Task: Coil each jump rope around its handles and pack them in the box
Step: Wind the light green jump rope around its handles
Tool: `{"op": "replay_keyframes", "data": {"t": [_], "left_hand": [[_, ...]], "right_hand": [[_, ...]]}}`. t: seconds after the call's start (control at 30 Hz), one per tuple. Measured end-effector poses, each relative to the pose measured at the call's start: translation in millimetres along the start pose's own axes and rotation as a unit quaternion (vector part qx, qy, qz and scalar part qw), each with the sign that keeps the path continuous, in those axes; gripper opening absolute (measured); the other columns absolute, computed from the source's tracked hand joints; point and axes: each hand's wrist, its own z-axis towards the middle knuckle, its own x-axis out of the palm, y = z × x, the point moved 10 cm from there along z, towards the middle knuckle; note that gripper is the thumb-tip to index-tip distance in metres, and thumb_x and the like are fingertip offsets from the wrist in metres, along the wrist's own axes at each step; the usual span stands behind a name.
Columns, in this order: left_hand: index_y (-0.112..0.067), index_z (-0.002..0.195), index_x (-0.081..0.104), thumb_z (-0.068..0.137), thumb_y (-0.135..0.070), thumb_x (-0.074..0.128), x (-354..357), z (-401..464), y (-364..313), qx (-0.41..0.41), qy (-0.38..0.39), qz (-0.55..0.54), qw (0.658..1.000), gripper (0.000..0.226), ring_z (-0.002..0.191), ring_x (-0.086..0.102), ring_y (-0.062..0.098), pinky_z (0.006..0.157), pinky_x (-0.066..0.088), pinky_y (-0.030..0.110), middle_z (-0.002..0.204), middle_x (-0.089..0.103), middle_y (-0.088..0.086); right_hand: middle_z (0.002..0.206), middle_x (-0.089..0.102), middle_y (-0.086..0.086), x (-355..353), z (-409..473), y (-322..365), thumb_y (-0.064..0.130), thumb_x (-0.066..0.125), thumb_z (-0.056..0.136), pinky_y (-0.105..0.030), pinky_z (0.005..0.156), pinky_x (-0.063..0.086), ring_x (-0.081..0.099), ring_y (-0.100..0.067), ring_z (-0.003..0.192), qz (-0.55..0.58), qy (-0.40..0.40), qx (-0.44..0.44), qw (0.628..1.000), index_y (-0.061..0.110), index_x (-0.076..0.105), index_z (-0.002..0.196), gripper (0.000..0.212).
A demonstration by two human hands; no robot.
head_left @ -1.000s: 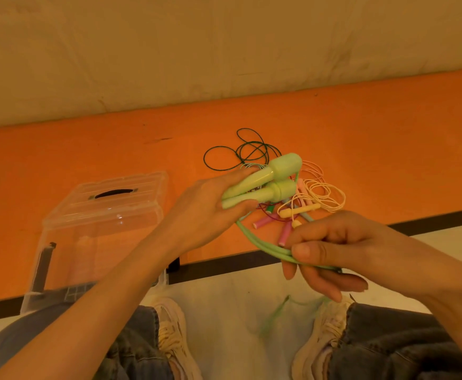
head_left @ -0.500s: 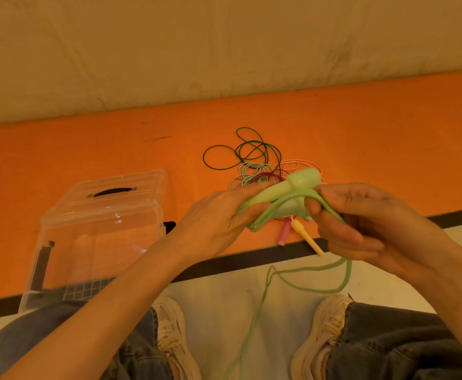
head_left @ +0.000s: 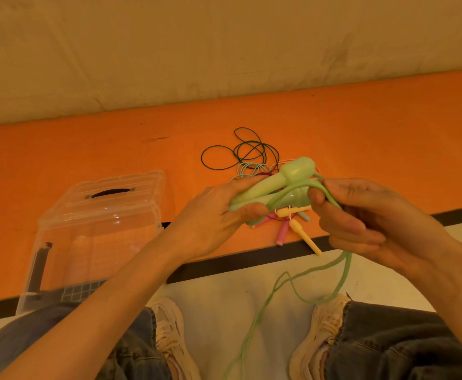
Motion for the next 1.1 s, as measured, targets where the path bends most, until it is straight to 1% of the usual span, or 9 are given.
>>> {"op": "replay_keyframes", "data": {"t": [0.13,0.23,0.33,0.43,0.57,0.7,0.83,0.97,1.1], "left_hand": [[-0.046,0.139,0.039,0.050,-0.089,0.047,2.3,-3.9,4.4,-0.005,-0.028,0.211,0.977,0.100,0.108,0.057,0.011,0.082,0.048,0.035,0.120,0.059,-0.020],[-0.034,0.146,0.037,0.067,-0.085,0.036,2.1,-3.7,0.6,0.016,-0.055,0.304,0.951,0.094,0.100,0.060,0.021,0.070,0.044,0.033,0.116,0.059,-0.006],[-0.028,0.151,0.026,0.085,-0.059,0.047,2.0,-3.5,-0.2,0.026,-0.046,0.360,0.931,0.076,0.090,0.062,0.028,0.071,0.047,0.040,0.112,0.055,0.002],[-0.023,0.147,0.037,0.085,-0.061,0.039,-9.5,-6.8,-1.1,0.055,-0.090,0.399,0.911,0.073,0.069,0.063,0.027,0.069,0.051,0.046,0.093,0.058,0.002],[-0.025,0.149,0.032,0.078,-0.070,0.018,-18.6,-2.9,13.0,0.036,-0.082,0.405,0.910,0.085,0.066,0.055,0.024,0.067,0.050,0.046,0.088,0.054,0.000],[-0.027,0.150,0.026,0.074,-0.077,0.012,-18.2,-0.6,17.6,0.026,-0.071,0.438,0.896,0.092,0.065,0.051,0.021,0.071,0.050,0.045,0.088,0.054,0.000],[-0.032,0.153,0.011,0.078,-0.076,0.024,-7.6,-3.3,14.7,0.000,-0.013,0.472,0.882,0.088,0.090,0.058,0.021,0.088,0.045,0.042,0.107,0.053,-0.004],[-0.029,0.152,0.005,0.088,-0.069,0.036,19.8,-8.7,2.0,0.039,0.032,0.510,0.859,0.082,0.103,0.058,0.017,0.088,0.044,0.037,0.123,0.050,-0.008],[-0.021,0.152,0.009,0.091,-0.065,0.040,30.8,-11.3,1.1,0.063,0.039,0.481,0.873,0.082,0.105,0.058,0.018,0.070,0.044,0.033,0.128,0.050,-0.004]], "right_hand": [[0.053,0.047,-0.001,4.1,0.3,-5.2,0.023,0.056,0.094,-0.017,0.033,0.020,0.018,-0.008,0.034,-0.037,0.005,0.009,0.999,0.002,0.062,0.091,0.022],[0.052,0.047,-0.003,12.6,0.5,-15.5,0.026,0.057,0.094,-0.015,0.033,0.023,0.023,-0.006,0.033,-0.098,0.017,0.035,0.994,0.002,0.064,0.092,0.026],[0.053,0.053,-0.006,18.0,-2.9,-15.6,0.027,0.053,0.093,-0.015,0.035,0.031,0.033,-0.007,0.032,-0.208,0.000,0.057,0.976,0.002,0.067,0.093,0.029],[0.060,0.064,-0.006,5.5,-10.0,1.9,0.034,0.066,0.079,-0.021,0.037,0.040,0.044,-0.010,0.033,-0.426,-0.092,0.070,0.897,0.020,0.072,0.088,0.018],[0.078,0.067,0.012,-24.0,-21.3,43.6,0.023,0.079,0.071,-0.031,0.049,0.055,0.065,-0.010,0.057,-0.662,-0.226,0.043,0.713,0.039,0.057,0.094,0.035],[0.075,0.068,0.013,-28.7,-34.9,74.0,0.012,0.081,0.069,-0.020,0.062,0.054,0.066,-0.007,0.064,-0.663,-0.232,-0.038,0.711,0.039,0.056,0.086,0.040],[0.080,0.069,0.015,-8.3,-40.8,98.4,0.028,0.075,0.071,-0.015,0.062,0.051,0.066,-0.006,0.069,-0.616,-0.255,-0.215,0.714,0.037,0.066,0.081,0.016],[0.080,0.067,0.006,12.0,-26.5,106.1,0.028,0.069,0.085,-0.018,0.067,0.046,0.060,-0.008,0.074,-0.692,-0.263,-0.304,0.599,0.013,0.072,0.092,0.017],[0.085,0.066,-0.002,6.7,-9.0,106.8,0.033,0.063,0.090,-0.040,0.064,0.046,0.058,-0.021,0.073,-0.731,-0.281,-0.304,0.543,0.008,0.071,0.095,0.026]]}}
